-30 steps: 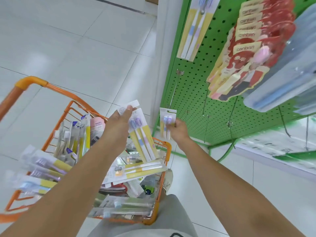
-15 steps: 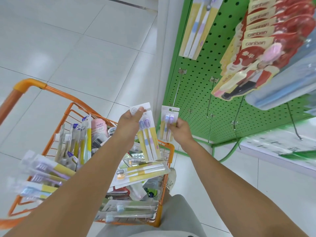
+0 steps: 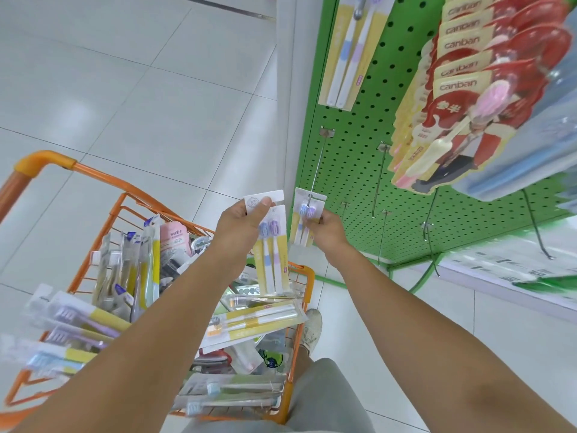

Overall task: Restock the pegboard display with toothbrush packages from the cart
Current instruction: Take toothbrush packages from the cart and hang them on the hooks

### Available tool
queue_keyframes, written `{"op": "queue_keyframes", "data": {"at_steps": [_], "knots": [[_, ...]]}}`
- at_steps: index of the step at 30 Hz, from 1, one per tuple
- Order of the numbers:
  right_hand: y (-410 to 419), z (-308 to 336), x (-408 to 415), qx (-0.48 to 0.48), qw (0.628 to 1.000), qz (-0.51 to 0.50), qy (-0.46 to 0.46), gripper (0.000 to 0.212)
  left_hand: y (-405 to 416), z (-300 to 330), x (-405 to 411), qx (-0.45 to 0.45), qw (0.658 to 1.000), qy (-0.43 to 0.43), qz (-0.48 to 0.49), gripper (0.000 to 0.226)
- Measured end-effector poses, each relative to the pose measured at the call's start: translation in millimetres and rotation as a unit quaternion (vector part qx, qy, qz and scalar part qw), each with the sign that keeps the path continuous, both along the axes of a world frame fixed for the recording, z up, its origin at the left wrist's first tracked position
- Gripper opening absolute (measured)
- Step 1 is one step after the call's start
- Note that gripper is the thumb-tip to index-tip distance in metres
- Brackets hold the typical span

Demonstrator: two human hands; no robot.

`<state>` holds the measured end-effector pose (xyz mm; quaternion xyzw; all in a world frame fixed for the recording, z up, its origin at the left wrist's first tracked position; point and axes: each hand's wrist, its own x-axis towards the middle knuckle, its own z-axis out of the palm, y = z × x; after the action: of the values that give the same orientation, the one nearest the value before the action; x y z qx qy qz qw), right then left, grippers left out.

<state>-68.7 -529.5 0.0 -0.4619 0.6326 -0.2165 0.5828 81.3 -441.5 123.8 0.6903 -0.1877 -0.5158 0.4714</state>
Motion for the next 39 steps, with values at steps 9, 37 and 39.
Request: {"op": "queue_keyframes", "data": {"at_steps": [9,37,39], "knots": [[-77,0,22,0.018,0.994,-0.111,-0.009,0.035,-13,-12,-7,-0.041,0.997,-0.038,-0.044,0.008],[44,67,-26,-0.216,0.973,0.043,-0.076,0.014,-30,-41,-22,-0.105,0.987,-0.106,-0.053,0.020],[48,60,-24,-0.207,0.975,0.051,-0.055,0.013,-26,-51,-20,-0.090,0.985,-0.134,-0.066,0.022]]}}
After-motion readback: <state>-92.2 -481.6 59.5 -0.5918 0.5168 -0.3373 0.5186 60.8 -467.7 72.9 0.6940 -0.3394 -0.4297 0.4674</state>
